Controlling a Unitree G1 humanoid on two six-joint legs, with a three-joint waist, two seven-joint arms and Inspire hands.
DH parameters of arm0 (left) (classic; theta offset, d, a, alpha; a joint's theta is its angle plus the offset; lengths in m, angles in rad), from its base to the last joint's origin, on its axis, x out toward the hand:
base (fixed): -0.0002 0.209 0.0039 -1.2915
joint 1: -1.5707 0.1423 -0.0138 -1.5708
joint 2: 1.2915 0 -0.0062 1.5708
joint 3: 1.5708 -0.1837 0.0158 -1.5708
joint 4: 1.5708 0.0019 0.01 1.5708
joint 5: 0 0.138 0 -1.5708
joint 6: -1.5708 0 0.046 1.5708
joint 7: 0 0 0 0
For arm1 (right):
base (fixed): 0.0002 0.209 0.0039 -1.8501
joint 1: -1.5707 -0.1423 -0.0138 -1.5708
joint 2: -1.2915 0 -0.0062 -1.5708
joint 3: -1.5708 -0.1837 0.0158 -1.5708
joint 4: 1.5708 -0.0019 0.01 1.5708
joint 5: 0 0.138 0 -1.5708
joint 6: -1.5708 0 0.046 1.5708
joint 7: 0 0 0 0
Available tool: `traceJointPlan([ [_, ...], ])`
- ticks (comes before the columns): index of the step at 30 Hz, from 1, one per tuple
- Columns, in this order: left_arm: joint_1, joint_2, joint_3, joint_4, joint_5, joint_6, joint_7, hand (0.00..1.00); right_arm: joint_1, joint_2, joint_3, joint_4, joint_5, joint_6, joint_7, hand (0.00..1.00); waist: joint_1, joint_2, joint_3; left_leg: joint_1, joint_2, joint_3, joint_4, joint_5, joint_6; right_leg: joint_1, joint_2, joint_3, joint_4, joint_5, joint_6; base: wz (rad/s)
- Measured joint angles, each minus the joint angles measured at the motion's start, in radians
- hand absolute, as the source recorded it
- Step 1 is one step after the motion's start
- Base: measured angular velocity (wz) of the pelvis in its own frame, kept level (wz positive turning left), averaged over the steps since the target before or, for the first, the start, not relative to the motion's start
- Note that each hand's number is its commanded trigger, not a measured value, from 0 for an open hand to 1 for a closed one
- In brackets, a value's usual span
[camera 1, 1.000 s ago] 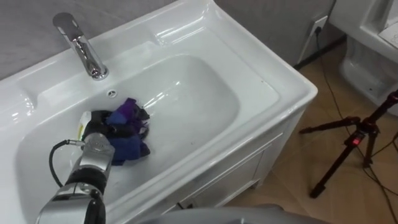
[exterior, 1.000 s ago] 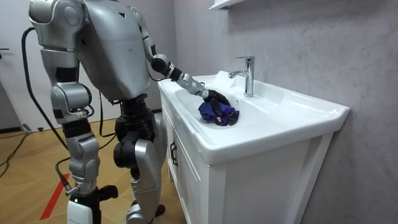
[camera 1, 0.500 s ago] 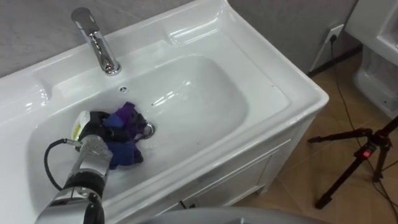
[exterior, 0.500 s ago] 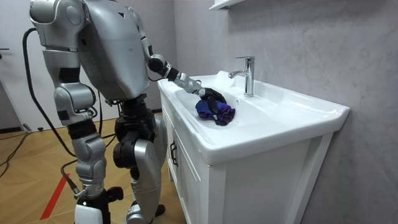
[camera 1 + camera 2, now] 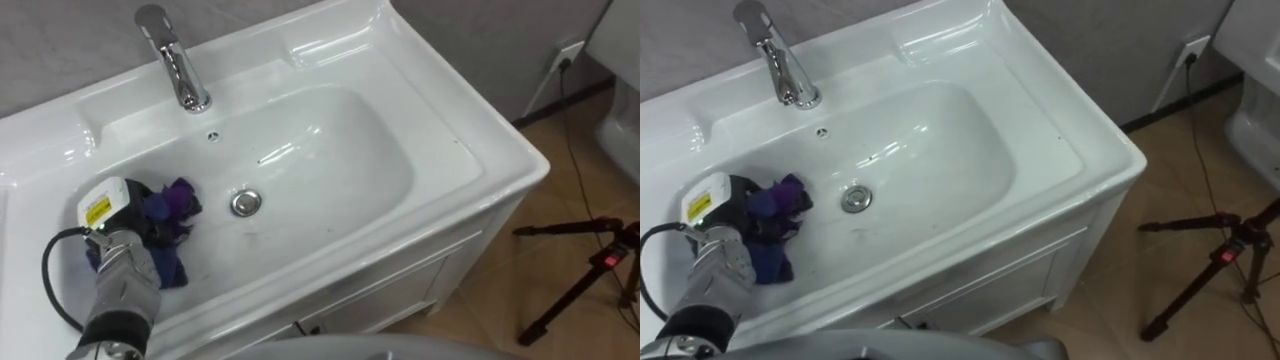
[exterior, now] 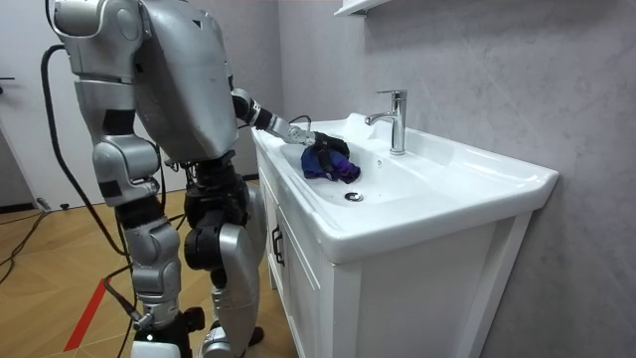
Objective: Wipe basin
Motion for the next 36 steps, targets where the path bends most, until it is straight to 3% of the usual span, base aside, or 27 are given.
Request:
traceJointPlan([
  [7, 0.054, 0.013, 0.0, -0.101, 0.036, 0.001, -0.004, 1.0, 0.004, -0.02, -0.036, -0.002, -0.002, 0.002, -0.001, 0.0, 0.029, 0.008, -0.0014, -0.011, 0.0, -0.029, 0.001, 0.002, -0.002, -0.005, 0.001, -0.009, -0.003, -0.004, -0.006, 0.04],
  [17, 0.04, 0.013, -0.013, -0.093, 0.033, 0.004, 0.004, 1.0, -0.007, -0.024, -0.033, -0.013, 0.01, -0.011, -0.011, 0.0, 0.037, 0.006, 0.0001, -0.022, 0.001, -0.041, 0.0, 0.002, -0.003, -0.014, 0.0, -0.018, -0.003, -0.006, -0.007, 0.02],
  [22, 0.017, 0.014, -0.044, -0.04, 0.031, 0.014, 0.041, 1.0, -0.012, -0.024, -0.031, 0.003, 0.023, -0.033, -0.024, 0.0, 0.024, 0.002, 0.0031, -0.02, 0.0, -0.051, 0.001, 0.002, -0.003, -0.01, 0.0, -0.025, -0.003, -0.01, -0.007, 0.07],
  [24, 0.006, 0.018, -0.073, -0.033, 0.031, 0.036, 0.055, 1.0, -0.004, -0.025, 0.008, 0.008, 0.054, -0.043, -0.031, 0.0, 0.018, -0.006, 0.0085, -0.012, 0.0, -0.053, 0.001, 0.003, -0.003, -0.004, 0.0, -0.024, -0.002, -0.014, -0.007, 0.0],
  [29, 0.017, 0.024, -0.096, -0.029, 0.033, 0.046, 0.09, 1.0, 0.019, -0.012, 0.034, 0.008, 0.062, -0.049, -0.027, 0.0, -0.007, -0.021, 0.0131, -0.008, -0.001, -0.054, 0.0, 0.003, -0.004, 0.003, -0.001, -0.024, -0.001, -0.02, -0.007, 0.02],
  [32, 0.013, 0.005, -0.101, -0.009, 0.032, 0.053, 0.108, 1.0, 0.034, -0.003, 0.042, 0.007, 0.081, -0.05, -0.018, 0.0, -0.02, -0.027, 0.0127, -0.005, -0.001, -0.051, 0.0, 0.003, -0.004, 0.003, -0.001, -0.024, 0.001, -0.02, -0.007, -0.01],
  [36, -0.019, -0.011, -0.151, 0.029, 0.031, 0.07, 0.142, 1.0, 0.052, 0.021, 0.047, 0.001, 0.096, -0.05, -0.019, 0.0, -0.041, -0.045, 0.0197, -0.006, -0.001, -0.048, -0.001, 0.003, -0.004, 0.001, -0.001, -0.021, 0.001, -0.021, -0.007, 0.0],
])
